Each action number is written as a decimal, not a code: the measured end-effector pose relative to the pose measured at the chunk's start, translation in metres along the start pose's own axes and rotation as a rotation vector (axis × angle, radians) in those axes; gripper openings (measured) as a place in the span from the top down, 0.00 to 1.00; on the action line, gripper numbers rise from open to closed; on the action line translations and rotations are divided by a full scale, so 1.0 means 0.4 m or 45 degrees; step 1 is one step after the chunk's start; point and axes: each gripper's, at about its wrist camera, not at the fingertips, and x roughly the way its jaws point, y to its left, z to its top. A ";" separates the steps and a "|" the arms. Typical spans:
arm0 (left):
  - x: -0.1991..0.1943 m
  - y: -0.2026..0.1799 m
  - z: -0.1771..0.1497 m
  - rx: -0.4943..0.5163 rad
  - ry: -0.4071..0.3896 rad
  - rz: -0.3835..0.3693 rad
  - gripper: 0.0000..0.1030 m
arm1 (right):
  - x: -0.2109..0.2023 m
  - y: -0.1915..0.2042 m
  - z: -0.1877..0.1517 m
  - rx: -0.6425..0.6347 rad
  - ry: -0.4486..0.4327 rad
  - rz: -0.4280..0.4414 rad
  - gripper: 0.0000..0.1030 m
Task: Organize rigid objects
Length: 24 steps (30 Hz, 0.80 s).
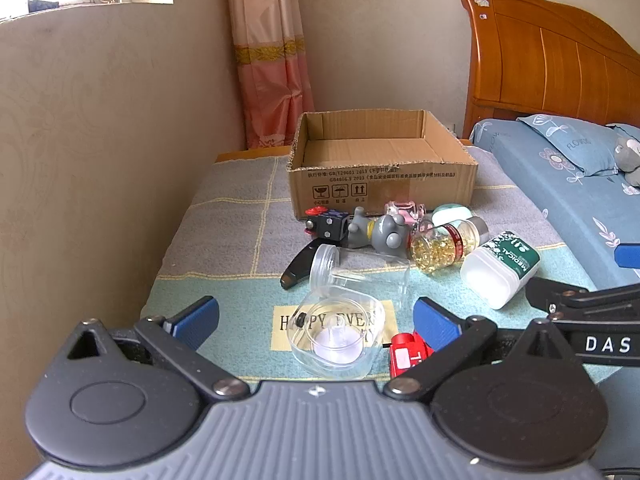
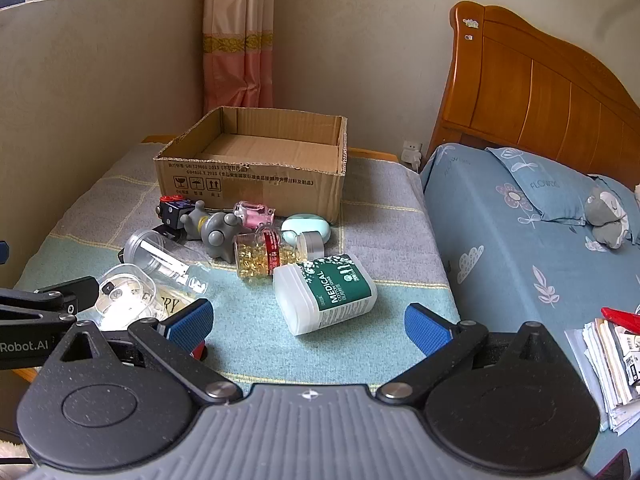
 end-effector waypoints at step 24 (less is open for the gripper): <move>0.013 -0.010 0.008 0.045 0.006 -0.008 0.01 | 0.013 -0.005 -0.001 0.009 0.009 0.012 0.00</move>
